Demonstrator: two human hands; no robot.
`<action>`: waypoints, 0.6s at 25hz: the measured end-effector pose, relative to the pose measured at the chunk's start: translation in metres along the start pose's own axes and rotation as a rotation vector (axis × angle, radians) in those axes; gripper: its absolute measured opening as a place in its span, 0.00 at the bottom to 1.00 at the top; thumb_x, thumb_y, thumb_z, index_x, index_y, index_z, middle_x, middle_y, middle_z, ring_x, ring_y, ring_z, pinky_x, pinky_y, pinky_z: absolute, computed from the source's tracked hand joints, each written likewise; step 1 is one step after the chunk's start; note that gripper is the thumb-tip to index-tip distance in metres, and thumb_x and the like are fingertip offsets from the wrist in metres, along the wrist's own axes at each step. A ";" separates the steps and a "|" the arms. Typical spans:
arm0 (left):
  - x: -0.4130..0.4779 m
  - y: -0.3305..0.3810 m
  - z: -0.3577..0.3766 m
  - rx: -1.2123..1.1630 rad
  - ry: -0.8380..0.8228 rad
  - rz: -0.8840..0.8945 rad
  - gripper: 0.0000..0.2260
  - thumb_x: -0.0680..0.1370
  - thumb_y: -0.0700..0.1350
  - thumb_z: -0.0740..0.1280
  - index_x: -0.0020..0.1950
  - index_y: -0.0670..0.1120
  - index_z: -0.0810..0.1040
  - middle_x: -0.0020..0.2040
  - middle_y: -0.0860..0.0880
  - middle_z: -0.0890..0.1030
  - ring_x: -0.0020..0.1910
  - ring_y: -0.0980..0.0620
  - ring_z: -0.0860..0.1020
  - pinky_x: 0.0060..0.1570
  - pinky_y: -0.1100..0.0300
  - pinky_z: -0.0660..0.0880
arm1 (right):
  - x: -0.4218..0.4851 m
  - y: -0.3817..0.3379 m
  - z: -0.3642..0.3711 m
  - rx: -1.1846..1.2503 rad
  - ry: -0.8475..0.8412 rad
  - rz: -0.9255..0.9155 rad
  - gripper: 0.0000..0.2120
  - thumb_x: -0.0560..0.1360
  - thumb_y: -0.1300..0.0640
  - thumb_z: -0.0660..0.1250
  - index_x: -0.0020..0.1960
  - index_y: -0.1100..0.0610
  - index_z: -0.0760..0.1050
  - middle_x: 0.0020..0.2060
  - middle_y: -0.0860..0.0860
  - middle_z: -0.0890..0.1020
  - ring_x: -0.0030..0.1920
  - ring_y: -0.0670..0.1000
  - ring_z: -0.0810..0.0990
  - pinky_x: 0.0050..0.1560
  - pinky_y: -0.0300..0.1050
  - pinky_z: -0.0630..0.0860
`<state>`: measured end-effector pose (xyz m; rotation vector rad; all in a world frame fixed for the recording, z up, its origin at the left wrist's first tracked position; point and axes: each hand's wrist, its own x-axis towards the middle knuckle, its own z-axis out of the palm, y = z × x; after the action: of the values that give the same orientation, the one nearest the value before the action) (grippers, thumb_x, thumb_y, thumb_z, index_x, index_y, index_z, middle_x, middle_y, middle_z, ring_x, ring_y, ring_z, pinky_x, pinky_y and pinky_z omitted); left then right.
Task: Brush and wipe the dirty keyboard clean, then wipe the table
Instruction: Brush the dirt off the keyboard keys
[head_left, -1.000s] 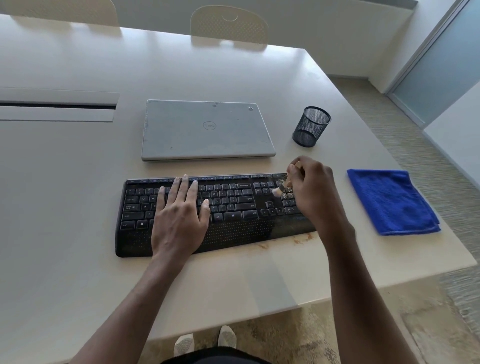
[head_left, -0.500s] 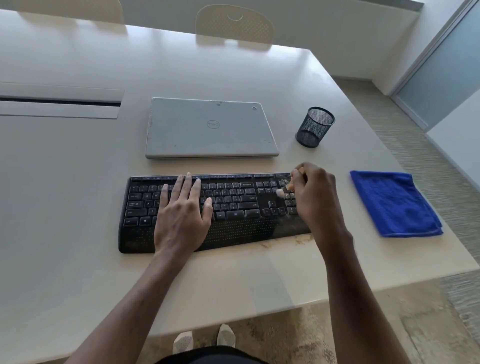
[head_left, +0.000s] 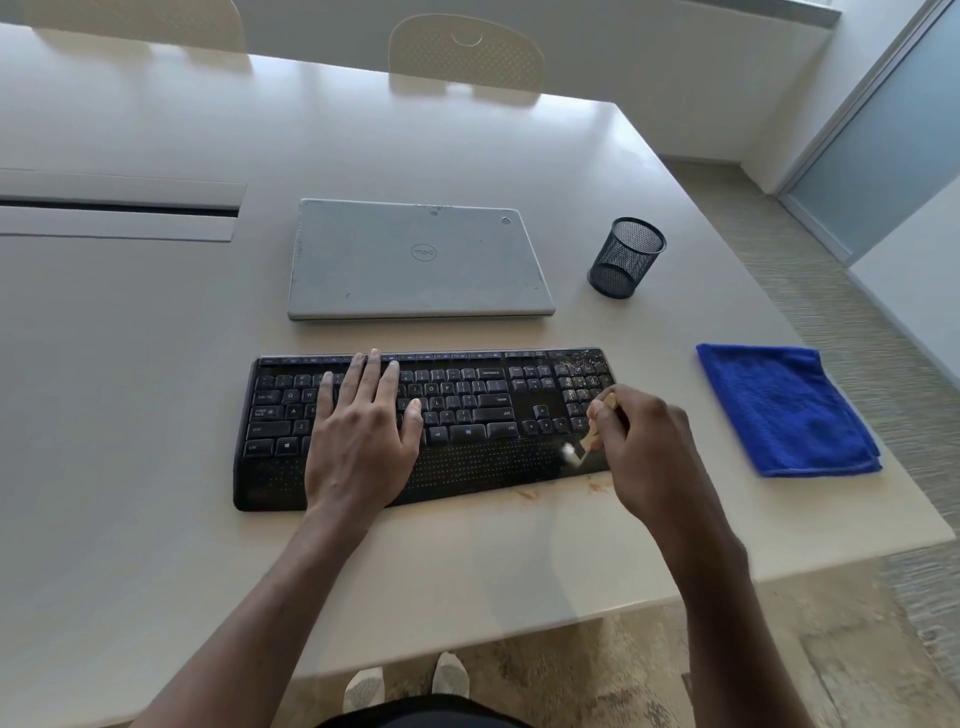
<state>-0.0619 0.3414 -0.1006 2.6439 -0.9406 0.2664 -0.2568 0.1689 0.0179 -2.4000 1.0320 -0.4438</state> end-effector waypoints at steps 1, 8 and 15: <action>0.000 0.000 0.000 0.000 0.000 0.000 0.29 0.84 0.59 0.53 0.80 0.45 0.69 0.82 0.43 0.66 0.83 0.46 0.61 0.82 0.43 0.55 | -0.004 -0.001 -0.004 0.011 -0.012 -0.016 0.11 0.84 0.57 0.63 0.46 0.57 0.78 0.38 0.50 0.82 0.39 0.48 0.82 0.38 0.37 0.78; 0.000 0.000 0.000 -0.006 -0.001 0.002 0.29 0.84 0.59 0.53 0.80 0.45 0.69 0.82 0.43 0.66 0.83 0.46 0.61 0.82 0.43 0.54 | -0.012 0.008 -0.007 0.054 -0.067 -0.187 0.08 0.80 0.67 0.69 0.50 0.56 0.84 0.43 0.48 0.85 0.42 0.43 0.83 0.46 0.23 0.71; -0.001 -0.001 0.000 -0.009 0.003 0.005 0.29 0.84 0.58 0.54 0.80 0.44 0.69 0.81 0.42 0.66 0.83 0.46 0.61 0.82 0.43 0.54 | -0.012 0.009 -0.009 0.080 -0.059 -0.236 0.08 0.78 0.67 0.70 0.50 0.55 0.85 0.45 0.46 0.86 0.46 0.42 0.83 0.50 0.31 0.76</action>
<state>-0.0619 0.3426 -0.1012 2.6323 -0.9459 0.2659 -0.2743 0.1691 0.0193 -2.4568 0.6946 -0.4832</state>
